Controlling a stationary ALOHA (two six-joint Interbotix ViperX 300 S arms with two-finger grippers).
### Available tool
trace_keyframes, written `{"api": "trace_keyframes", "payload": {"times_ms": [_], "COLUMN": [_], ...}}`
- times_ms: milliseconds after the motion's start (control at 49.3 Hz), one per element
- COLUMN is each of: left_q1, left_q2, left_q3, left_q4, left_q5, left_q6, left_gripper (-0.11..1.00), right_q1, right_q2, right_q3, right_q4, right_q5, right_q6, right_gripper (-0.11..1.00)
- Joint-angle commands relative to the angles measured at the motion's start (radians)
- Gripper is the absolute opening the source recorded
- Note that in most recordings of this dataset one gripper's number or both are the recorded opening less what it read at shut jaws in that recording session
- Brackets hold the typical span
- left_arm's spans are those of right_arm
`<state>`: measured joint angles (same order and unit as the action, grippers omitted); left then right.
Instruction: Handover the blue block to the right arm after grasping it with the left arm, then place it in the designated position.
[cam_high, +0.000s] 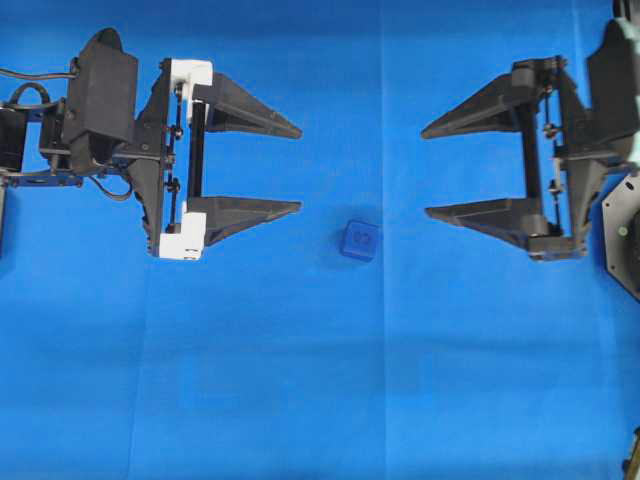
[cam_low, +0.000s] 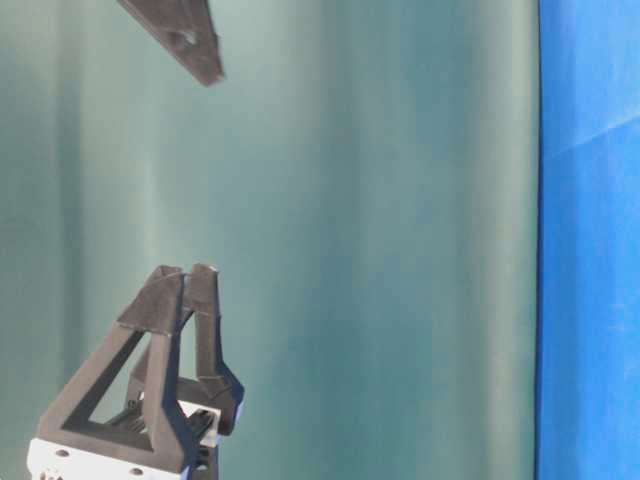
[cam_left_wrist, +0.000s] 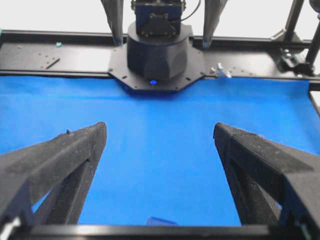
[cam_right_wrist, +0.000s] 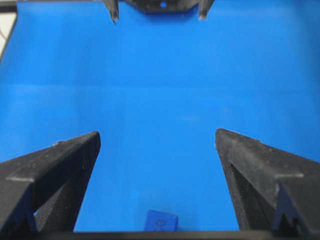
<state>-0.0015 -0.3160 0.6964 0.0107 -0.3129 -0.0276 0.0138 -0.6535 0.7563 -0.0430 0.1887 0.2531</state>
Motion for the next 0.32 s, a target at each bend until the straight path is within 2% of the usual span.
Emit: {"api": "trace_keyframes", "payload": {"times_ms": [0, 304], "left_q1": [0.002, 0.002], "left_q2": [-0.018, -0.020], "left_q3": [-0.014, -0.011], "left_q4": [0.002, 0.000], "left_q5": [-0.005, -0.006], "left_q6": [-0.002, -0.003], "left_gripper": [0.93, 0.93], "right_q1": [-0.002, -0.002], "right_q2": [-0.018, -0.014], "right_q3": [-0.009, -0.009], "right_q4": [-0.008, -0.028], "right_q5": [-0.006, -0.008], "right_q6": [-0.002, -0.002], "right_gripper": [0.92, 0.92]}}
